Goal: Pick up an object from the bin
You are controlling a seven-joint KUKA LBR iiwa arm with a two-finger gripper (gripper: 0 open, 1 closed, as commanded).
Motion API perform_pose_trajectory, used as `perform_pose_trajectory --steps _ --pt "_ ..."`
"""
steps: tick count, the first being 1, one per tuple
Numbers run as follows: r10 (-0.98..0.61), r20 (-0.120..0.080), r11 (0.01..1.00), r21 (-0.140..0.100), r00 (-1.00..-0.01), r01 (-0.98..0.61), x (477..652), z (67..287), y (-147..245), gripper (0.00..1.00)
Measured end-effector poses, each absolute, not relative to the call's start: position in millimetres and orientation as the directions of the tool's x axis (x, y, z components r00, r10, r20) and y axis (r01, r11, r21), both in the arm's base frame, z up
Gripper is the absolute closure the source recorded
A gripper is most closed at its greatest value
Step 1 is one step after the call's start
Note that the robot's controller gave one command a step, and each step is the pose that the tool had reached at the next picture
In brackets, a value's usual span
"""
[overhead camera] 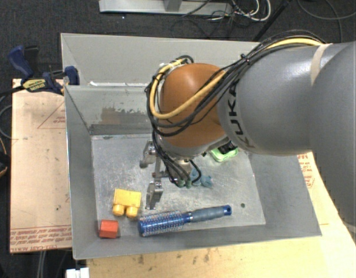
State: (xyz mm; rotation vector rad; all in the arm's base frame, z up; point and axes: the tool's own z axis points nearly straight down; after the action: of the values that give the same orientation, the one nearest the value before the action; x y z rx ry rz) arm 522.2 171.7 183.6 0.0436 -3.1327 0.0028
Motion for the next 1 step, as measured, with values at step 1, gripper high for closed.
perform_pose_trajectory --steps 1 --pt "-0.06 -0.006 0.998 0.002 -0.998 -0.06 504.7 92.7 185.5 0.0"
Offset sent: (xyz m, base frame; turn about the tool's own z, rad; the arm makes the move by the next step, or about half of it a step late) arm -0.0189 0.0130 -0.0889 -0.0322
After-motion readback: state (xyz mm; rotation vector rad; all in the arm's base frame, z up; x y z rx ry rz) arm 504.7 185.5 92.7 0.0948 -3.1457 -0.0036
